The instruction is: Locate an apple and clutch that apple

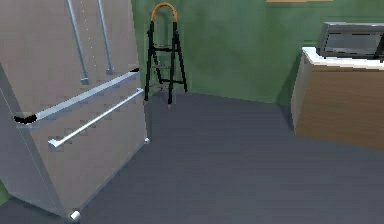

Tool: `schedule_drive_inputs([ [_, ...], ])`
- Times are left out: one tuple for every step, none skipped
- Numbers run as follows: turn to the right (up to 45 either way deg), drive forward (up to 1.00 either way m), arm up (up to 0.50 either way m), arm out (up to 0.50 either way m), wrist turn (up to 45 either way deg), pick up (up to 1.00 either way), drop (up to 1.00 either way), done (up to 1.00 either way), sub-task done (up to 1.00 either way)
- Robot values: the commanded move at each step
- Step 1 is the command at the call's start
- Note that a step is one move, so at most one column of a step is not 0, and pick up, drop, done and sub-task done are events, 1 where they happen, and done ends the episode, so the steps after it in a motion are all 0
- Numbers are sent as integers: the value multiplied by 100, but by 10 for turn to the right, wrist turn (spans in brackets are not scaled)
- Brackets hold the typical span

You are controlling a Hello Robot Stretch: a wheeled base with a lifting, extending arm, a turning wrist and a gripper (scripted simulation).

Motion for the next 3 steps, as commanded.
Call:
schedule_drive_inputs([
  [0,0,38,0,0,0,0,0,0],
  [0,0,0,34,0,0,0,0,0],
  [0,0,0,0,450,0,0,0,0],
])
